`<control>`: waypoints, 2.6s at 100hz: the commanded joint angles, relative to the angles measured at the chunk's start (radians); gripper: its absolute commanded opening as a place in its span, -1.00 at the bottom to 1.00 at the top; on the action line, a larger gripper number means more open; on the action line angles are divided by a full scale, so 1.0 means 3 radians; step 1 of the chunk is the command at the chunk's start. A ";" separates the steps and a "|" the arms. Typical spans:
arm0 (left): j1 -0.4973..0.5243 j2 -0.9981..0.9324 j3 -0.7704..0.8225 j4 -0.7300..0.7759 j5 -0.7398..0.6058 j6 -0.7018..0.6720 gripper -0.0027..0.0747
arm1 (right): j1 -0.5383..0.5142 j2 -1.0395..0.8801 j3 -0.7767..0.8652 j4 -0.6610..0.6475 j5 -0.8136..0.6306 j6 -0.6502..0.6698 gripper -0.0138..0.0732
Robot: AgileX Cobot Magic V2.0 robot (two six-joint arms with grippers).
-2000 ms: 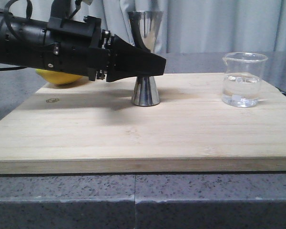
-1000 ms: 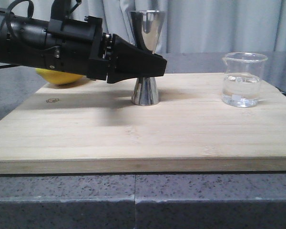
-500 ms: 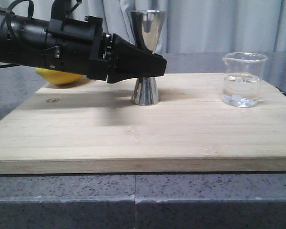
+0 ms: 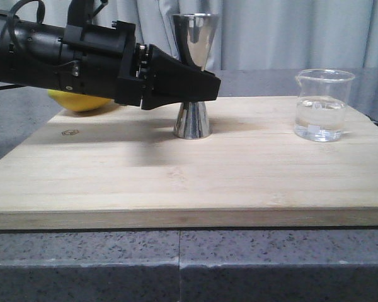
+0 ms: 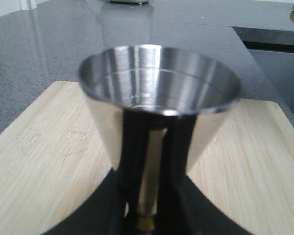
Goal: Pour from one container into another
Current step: 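Lower the right gripper onto the glass beaker and grasp it, then lift the beaker with the right gripper over the jigger's cup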
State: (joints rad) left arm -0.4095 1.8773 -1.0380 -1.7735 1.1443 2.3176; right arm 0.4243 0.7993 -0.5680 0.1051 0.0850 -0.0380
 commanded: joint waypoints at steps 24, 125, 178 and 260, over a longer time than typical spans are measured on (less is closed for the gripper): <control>-0.0026 -0.0127 -0.0086 -0.0259 0.0204 0.0000 -0.98 | 0.0030 0.0010 0.0610 -0.0083 -0.1283 0.0066 0.57; -0.0026 -0.0127 -0.0086 -0.0259 0.0204 0.0000 -0.98 | 0.0037 0.1995 0.0950 -0.0350 -0.3649 0.0294 0.56; -0.0026 -0.0127 -0.0086 -0.0259 0.0204 0.0000 -0.98 | -0.0002 0.2233 0.0836 -0.0319 -0.3711 0.0294 0.56; -0.0026 -0.0127 -0.0086 -0.0259 0.0204 0.0000 -0.98 | -0.0069 0.2005 0.0755 -0.0319 -0.3443 0.0190 -0.09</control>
State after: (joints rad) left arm -0.4095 1.8773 -1.0380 -1.7735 1.1443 2.3176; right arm 0.4222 1.4601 -0.3034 0.0133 -0.9129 0.0455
